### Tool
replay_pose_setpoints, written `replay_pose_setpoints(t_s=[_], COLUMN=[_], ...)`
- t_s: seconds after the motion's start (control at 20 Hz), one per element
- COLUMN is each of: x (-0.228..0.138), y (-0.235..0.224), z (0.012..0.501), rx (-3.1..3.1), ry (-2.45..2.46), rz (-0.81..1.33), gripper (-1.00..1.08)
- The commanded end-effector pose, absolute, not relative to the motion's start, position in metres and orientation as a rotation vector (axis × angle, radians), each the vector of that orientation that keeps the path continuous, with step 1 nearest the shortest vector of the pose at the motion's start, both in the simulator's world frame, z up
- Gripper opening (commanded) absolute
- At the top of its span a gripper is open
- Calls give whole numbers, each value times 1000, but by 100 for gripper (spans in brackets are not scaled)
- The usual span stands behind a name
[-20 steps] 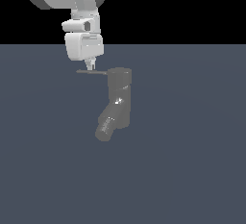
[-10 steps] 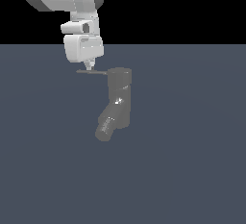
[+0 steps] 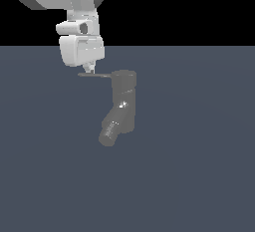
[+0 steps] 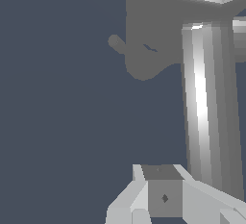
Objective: Turn on the faucet by rotating a designated handle.
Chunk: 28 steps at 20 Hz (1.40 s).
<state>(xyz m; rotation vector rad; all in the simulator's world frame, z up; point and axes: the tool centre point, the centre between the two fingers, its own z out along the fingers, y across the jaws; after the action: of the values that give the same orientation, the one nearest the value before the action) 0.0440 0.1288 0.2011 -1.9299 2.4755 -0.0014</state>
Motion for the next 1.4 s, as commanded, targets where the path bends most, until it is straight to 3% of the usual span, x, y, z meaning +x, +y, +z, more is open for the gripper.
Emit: replay_pose_setpoints(t_s=[0.0,1.35], x=[35,-31], y=[130,134], z=[201,201], rx=[-1931,-1919], ry=[2478,2486], rz=[1,-5], gripper=[-100,-100])
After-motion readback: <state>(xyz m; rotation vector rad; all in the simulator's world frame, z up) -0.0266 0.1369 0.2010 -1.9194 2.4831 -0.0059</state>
